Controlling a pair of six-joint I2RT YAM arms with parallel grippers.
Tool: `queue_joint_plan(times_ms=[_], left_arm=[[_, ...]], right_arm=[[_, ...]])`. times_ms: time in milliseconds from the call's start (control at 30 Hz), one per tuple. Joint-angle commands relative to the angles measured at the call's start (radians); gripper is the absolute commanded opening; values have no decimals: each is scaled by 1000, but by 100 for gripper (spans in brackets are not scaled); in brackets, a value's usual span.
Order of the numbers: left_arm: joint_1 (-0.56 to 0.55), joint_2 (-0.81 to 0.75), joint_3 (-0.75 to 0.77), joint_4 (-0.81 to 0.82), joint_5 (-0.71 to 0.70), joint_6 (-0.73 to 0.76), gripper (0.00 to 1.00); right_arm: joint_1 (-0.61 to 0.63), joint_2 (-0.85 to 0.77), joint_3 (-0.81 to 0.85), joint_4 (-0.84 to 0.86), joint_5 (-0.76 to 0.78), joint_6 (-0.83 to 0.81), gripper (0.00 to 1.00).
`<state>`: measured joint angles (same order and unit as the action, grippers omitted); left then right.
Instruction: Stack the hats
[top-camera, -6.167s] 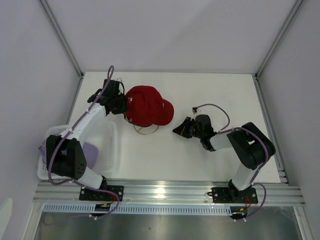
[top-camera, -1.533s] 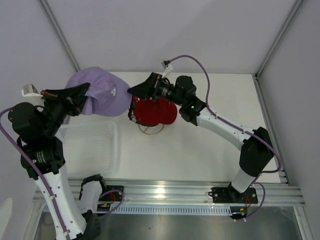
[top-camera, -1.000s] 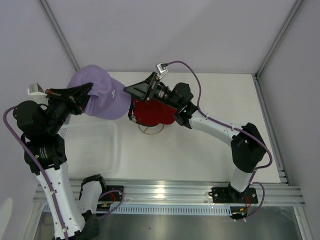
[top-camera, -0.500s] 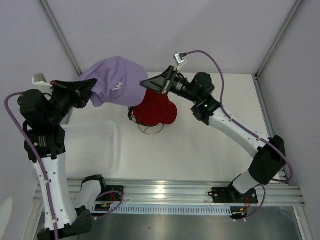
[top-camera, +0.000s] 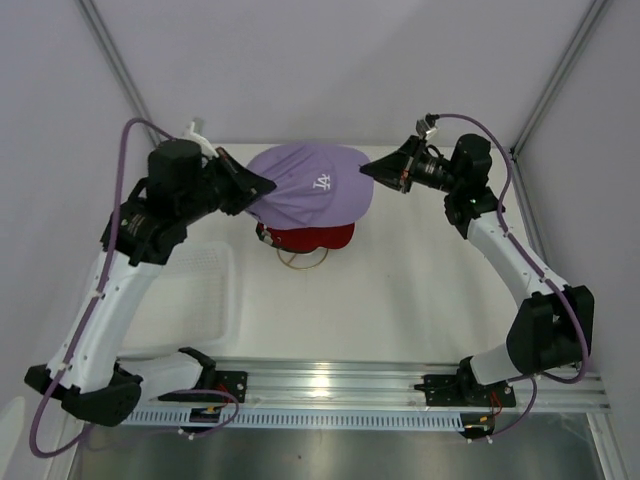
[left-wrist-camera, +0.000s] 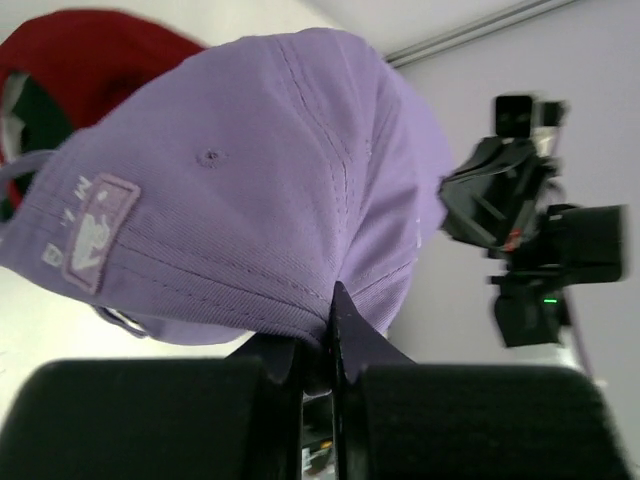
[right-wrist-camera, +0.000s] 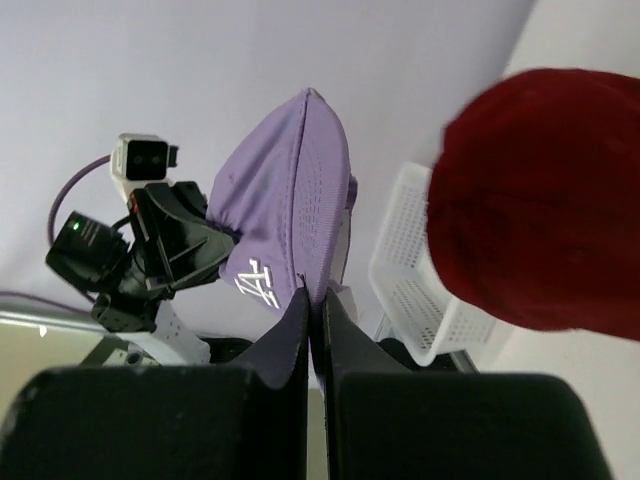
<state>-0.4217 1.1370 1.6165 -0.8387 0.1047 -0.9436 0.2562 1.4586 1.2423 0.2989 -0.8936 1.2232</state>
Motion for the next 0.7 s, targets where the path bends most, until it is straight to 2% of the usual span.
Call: queue_joint_plan(times_ms=[0, 133, 500, 600, 633, 667], left_arm=[[-66, 0, 40, -91, -247, 95, 1], [-86, 24, 8, -86, -313, 109, 1], [-86, 155, 16, -100, -358, 173, 2], [-74, 142, 22, -140, -422, 209, 17], [-46, 127, 32, -146, -437, 221, 32], [-23, 106, 43, -146, -422, 248, 41]], right_arm=[[-97, 19, -17, -157, 59, -103, 0], [-106, 65, -23, -184, 68, -180, 0], [-109, 324, -41, 60, 13, -148, 0], [-109, 391, -44, 127, -37, -140, 0], [-110, 404, -44, 137, -53, -142, 0], [-110, 425, -46, 144, -62, -148, 0]])
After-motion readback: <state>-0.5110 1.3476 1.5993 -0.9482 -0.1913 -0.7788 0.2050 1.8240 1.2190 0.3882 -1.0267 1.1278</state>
